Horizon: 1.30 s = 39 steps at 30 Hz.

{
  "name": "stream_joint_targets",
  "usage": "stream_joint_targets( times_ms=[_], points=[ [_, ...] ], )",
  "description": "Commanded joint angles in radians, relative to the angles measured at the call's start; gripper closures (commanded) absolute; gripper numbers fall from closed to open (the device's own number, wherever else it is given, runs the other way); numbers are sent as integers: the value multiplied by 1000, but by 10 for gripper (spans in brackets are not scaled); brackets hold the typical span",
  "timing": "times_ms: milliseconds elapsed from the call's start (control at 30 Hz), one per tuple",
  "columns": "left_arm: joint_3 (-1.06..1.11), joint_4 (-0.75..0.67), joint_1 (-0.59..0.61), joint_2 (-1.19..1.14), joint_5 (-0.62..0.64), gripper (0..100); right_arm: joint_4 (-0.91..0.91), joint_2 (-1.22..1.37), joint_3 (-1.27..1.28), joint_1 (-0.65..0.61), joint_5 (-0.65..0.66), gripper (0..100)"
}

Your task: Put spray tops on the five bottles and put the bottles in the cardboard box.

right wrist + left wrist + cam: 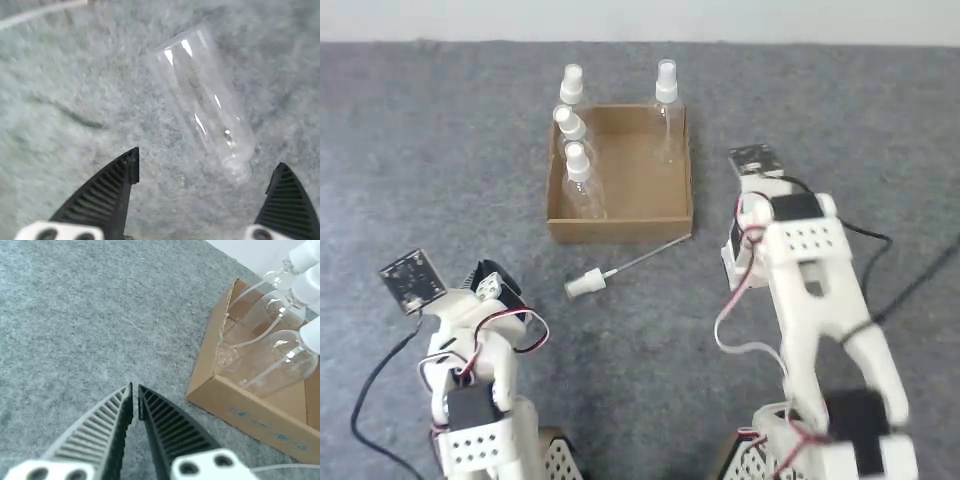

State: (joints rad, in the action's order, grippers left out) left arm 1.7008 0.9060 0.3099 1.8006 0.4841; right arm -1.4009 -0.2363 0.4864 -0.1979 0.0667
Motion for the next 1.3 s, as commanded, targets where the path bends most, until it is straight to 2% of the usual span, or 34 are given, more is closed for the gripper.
stream_joint_targets(
  times_ms=[0, 333, 567, 633, 800, 900, 1167, 1267],
  points=[
    [-15, -26, 3, 20, 3, 986, 21, 133, -138, 18, 118, 644],
    [-15, -26, 3, 20, 3, 986, 21, 361, -302, 19, 238, 647],
    [-15, -26, 3, 20, 3, 986, 21, 479, -350, 51, 230, 649],
    [-15, -26, 3, 20, 3, 986, 22, 506, -358, 79, 222, 686],
    [-15, -26, 3, 20, 3, 986, 22, 541, -379, 122, 114, 868],
    [-15, -26, 3, 20, 3, 986, 15, 541, -379, 122, 46, 939],
    [-15, -26, 3, 20, 3, 986, 12, 541, -379, 125, -64, 946],
    [-15, -26, 3, 20, 3, 986, 12, 539, -379, 127, -163, 946]
  ],
)
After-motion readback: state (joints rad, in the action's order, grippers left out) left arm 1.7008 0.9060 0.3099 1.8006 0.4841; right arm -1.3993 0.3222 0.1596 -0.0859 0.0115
